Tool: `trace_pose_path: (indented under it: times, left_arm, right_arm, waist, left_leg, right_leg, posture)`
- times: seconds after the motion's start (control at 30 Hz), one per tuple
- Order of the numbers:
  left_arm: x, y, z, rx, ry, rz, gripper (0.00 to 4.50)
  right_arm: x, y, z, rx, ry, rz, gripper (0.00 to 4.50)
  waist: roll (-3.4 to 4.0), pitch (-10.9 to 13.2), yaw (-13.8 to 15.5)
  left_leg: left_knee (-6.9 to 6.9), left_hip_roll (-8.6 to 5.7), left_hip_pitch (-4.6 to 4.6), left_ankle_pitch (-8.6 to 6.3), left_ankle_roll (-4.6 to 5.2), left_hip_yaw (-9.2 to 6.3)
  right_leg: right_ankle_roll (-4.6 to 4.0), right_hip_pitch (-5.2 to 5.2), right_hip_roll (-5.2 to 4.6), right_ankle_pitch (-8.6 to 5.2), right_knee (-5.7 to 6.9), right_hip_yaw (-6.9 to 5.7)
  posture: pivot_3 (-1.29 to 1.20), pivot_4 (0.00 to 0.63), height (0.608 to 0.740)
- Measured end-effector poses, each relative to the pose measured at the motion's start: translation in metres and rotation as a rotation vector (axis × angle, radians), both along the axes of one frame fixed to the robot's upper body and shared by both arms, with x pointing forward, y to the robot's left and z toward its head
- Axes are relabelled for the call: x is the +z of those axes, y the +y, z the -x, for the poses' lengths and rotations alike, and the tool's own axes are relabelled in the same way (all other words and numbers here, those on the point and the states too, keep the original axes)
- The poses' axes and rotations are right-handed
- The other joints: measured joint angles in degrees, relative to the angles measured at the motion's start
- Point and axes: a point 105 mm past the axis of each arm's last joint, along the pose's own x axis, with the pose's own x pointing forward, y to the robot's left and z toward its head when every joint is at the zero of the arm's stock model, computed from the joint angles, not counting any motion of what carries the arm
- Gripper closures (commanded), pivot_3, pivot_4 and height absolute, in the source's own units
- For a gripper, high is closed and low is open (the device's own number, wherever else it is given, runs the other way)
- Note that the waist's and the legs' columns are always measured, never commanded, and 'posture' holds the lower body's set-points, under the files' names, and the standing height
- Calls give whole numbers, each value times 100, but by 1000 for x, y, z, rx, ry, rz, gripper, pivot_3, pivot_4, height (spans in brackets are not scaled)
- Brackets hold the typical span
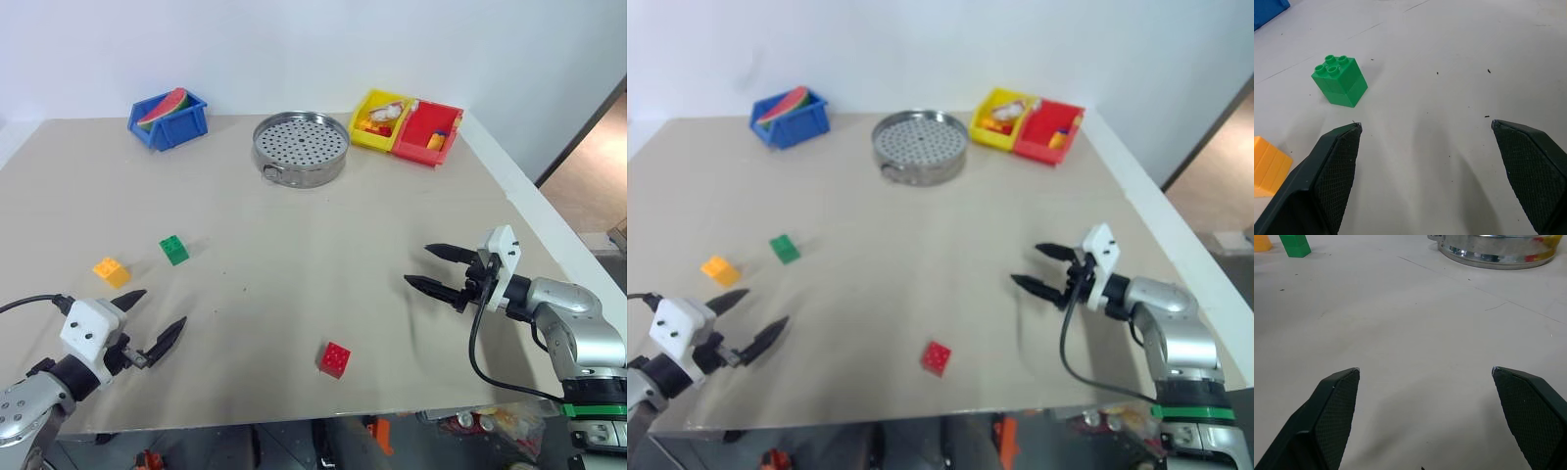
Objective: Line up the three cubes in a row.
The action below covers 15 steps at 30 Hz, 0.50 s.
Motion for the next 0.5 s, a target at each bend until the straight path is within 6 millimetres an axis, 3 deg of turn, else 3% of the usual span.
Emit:
trace_pose_path:
  times: [0.23,0.5]
  left_arm:
    - [-8,-18,4,-88,49,103,101]
    - [-6,-22,7,-149,57,116,101]
  right_arm:
    - [9,5,-3,19,-30,10,0]
    - [11,9,-2,29,-21,13,0]
  waist:
    - [0,0,-3]
    - [0,0,-3]
  left_leg:
    - [2,0,2,0,0,4]
    - [2,0,3,0,0,5]
  right_leg:
    - [2,0,0,2,1,4]
    - [1,0,2,3,3,6]
  posture:
    - [0,150,740]
    - [0,150,740]
